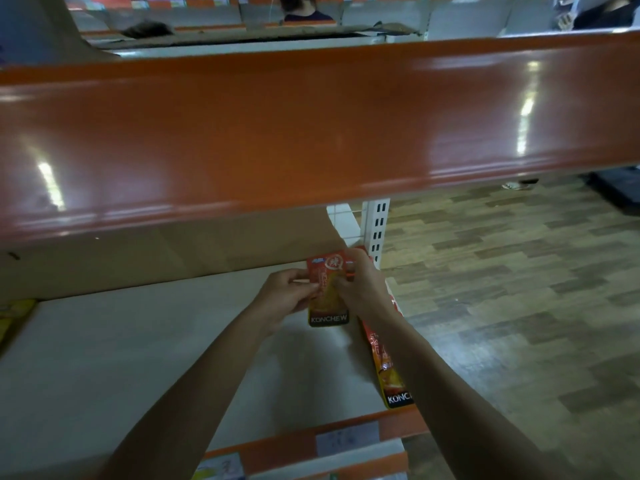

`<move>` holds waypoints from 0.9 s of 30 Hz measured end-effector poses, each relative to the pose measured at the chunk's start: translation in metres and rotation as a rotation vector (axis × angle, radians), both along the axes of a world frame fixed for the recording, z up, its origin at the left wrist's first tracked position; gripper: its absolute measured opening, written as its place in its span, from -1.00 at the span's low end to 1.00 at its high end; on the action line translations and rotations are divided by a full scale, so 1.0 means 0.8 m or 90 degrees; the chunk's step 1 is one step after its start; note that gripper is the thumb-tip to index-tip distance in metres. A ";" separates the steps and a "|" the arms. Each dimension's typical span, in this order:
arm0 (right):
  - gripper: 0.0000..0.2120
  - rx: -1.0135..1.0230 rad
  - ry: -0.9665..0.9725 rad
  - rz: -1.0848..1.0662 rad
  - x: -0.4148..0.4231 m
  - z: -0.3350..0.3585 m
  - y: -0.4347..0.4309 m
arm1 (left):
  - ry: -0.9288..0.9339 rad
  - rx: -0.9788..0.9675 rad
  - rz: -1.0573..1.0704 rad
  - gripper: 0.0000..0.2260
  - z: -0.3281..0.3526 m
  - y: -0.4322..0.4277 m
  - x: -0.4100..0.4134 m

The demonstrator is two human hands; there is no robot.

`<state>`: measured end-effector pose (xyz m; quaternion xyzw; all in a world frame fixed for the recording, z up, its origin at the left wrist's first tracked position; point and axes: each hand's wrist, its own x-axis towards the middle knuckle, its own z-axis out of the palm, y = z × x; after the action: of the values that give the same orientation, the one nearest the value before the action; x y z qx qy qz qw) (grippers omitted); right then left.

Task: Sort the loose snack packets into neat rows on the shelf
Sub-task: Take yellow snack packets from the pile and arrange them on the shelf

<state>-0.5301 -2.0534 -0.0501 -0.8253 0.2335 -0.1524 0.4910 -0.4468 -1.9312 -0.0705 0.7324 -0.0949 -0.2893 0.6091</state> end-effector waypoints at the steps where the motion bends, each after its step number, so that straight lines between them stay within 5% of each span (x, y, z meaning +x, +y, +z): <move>1: -0.63 -0.024 0.009 0.007 0.001 0.000 -0.004 | -0.002 0.000 0.021 -0.81 -0.003 0.002 0.001; 11: -0.72 -0.210 0.051 -0.030 -0.018 0.002 -0.030 | -0.092 0.078 0.087 -0.86 -0.022 -0.009 -0.007; 27: -0.73 -0.285 0.064 -0.012 -0.034 -0.019 -0.029 | -0.246 0.233 0.083 -0.74 -0.026 -0.024 -0.014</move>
<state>-0.5576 -2.0766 -0.0655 -0.9182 0.2253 -0.1636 0.2818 -0.4578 -1.9501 -0.0911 0.8764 -0.1085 -0.1168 0.4545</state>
